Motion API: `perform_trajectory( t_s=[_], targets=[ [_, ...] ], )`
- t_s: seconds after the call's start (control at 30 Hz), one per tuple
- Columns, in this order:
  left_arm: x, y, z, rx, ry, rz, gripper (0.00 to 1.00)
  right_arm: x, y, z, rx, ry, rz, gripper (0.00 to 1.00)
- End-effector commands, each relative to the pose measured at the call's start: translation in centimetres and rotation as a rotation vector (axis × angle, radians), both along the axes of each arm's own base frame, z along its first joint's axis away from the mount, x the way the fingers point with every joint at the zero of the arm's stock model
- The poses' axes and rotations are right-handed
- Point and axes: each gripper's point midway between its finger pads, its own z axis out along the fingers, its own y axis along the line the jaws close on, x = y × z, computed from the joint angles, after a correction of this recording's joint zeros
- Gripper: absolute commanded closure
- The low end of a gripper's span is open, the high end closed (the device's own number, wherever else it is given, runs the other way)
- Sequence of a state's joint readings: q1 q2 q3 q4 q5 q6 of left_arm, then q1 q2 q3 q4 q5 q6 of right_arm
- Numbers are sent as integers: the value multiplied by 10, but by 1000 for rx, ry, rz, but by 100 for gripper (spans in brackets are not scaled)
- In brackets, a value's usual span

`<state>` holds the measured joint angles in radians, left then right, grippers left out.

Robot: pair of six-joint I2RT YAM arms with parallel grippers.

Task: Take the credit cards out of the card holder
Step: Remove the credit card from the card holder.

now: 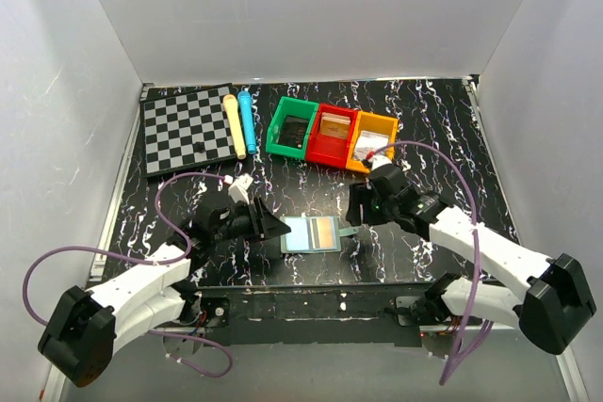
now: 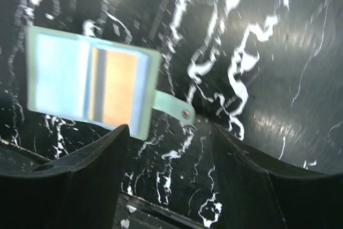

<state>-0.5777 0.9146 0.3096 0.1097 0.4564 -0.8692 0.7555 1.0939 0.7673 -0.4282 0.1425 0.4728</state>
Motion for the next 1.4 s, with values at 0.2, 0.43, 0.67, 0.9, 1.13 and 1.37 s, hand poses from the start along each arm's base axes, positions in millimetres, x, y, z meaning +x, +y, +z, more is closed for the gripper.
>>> perform_trajectory(
  t_s=[0.2, 0.43, 0.67, 0.9, 1.13, 1.37],
  targets=[
    [1, -12, 19, -49, -34, -40, 60, -10, 9, -41, 174, 226, -43, 38],
    [0, -19, 16, -40, -25, -54, 60, -9, 9, -57, 144, 281, -49, 46],
    [2, -20, 15, -36, -21, -49, 60, -6, -4, -64, 102, 285, -83, 45],
    [1, -22, 13, -34, -20, -57, 60, -7, -6, -71, 83, 314, -86, 44],
    [0, -27, 12, -22, -21, -83, 60, -6, 1, -74, 85, 343, -60, 58],
    [0, -27, 2, 44, -8, -82, 53, -7, 6, -70, 111, 344, -40, 78]
  ],
)
